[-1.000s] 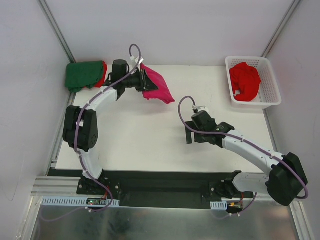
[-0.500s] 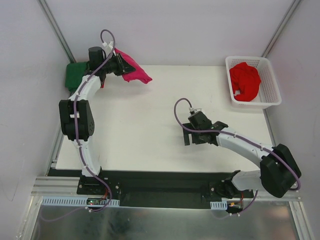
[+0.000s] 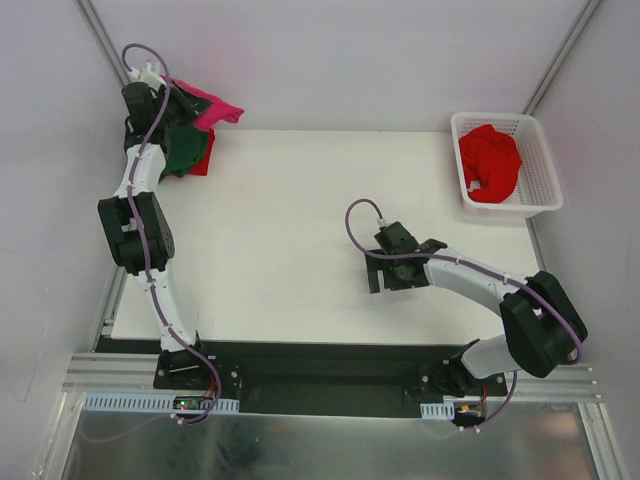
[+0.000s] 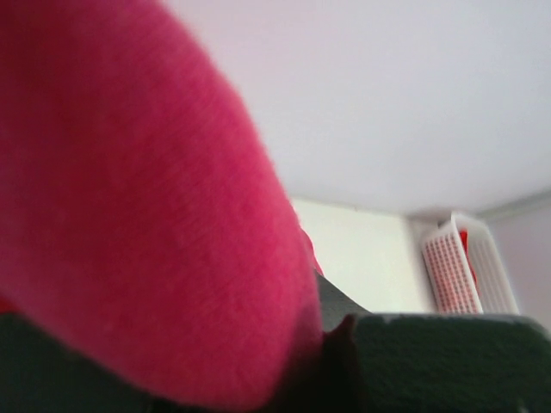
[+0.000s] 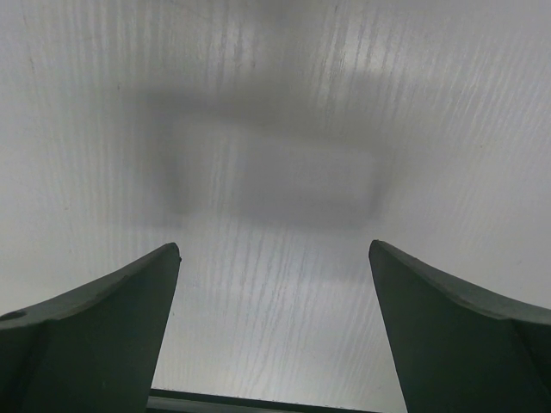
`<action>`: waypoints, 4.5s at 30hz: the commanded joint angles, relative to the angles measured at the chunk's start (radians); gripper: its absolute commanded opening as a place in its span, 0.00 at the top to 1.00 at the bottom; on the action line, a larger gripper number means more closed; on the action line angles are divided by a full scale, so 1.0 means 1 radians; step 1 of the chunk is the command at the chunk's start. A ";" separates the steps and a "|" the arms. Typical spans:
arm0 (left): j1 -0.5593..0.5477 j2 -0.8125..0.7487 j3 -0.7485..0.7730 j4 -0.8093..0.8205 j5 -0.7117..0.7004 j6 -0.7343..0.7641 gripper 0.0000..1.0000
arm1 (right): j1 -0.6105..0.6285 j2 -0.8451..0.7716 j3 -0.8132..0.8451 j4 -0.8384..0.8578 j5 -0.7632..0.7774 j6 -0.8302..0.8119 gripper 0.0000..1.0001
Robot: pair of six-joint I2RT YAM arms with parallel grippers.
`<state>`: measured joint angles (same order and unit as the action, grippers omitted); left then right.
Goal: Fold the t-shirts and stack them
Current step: Put the neatly folded tshirt into the corner of the board with the left arm
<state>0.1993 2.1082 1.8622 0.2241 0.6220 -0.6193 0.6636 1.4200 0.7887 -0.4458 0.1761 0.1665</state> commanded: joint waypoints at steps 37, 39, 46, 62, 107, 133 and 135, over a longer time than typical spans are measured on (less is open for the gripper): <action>0.115 0.277 0.072 0.376 -0.349 -0.255 1.00 | -0.108 0.023 0.033 -0.040 -0.084 -0.050 0.04; 0.117 0.285 0.051 0.382 -0.350 -0.269 1.00 | -0.111 0.019 0.035 -0.042 -0.084 -0.050 0.04; 0.109 0.263 -0.030 0.397 -0.357 -0.290 1.00 | -0.114 0.005 0.027 -0.042 -0.082 -0.050 0.04; 0.107 0.133 -0.201 0.339 -0.395 -0.304 0.37 | -0.113 -0.082 -0.017 -0.033 -0.093 -0.024 0.04; 0.098 -0.050 -0.198 0.255 -0.341 -0.047 1.00 | -0.108 -0.210 -0.115 0.012 -0.135 0.044 0.04; 0.143 0.271 0.152 0.024 -0.433 0.173 1.00 | -0.101 -0.061 -0.019 0.009 -0.158 0.039 0.04; 0.150 0.271 0.141 0.020 -0.436 0.174 1.00 | -0.101 -0.061 -0.019 0.009 -0.159 0.039 0.04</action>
<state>0.3233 2.3859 2.0239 0.2432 0.2195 -0.4808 0.5587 1.3540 0.7334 -0.4374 0.0341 0.2054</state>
